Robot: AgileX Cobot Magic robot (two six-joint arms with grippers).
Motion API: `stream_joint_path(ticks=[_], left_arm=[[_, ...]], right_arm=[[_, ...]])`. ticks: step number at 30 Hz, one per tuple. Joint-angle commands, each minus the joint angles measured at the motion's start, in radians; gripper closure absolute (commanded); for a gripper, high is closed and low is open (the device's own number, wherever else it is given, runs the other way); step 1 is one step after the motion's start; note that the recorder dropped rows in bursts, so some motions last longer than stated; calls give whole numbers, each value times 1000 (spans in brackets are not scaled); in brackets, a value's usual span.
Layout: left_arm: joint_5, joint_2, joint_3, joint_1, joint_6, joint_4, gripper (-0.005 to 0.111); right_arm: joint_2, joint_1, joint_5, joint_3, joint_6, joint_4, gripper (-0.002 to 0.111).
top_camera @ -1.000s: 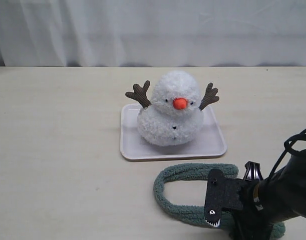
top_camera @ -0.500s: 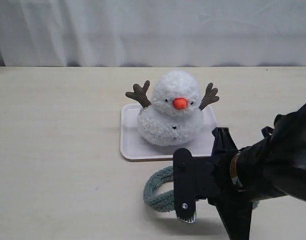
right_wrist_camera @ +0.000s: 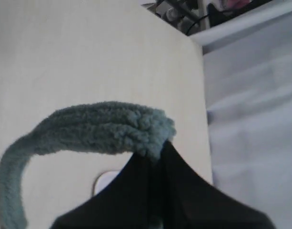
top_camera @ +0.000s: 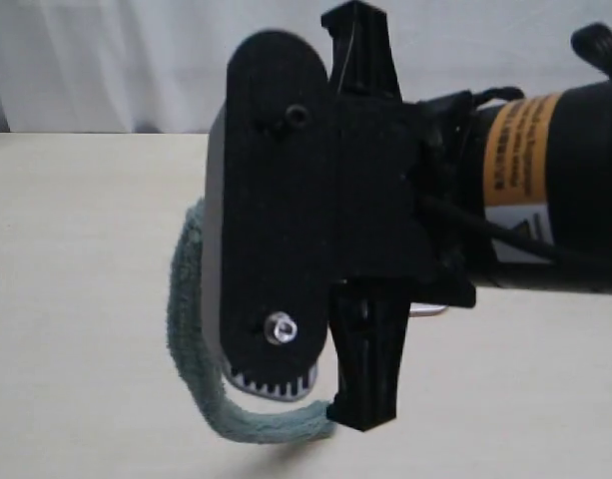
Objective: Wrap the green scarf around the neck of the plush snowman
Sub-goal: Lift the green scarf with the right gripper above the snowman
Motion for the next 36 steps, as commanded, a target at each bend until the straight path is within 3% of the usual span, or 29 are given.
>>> stream_joint_path(ticks=[1,6,10,17,26,36], left_arm=[[-16,-4,3,-7,1,-1,107],[-16,-4,3,-7,1,-1,107],[-16,-4,3,-7,1,-1,107],[-16,-4,3,-7,1,-3,107],[-16,-4,3,-7,1,-3,107],[-16,-4,3,-7,1,-3,107]], right_arm=[[0,-12,-56,-8,94,-255,104],[17,-82,-43,-8,320,-514,104],[41,-161,-50,-8,377,-620,104],[124,-327,-128,-8,387,-649,104],[244,-525,-513,-12,389,-649,104],[362,-660,-593,-126,397,-585,104]])
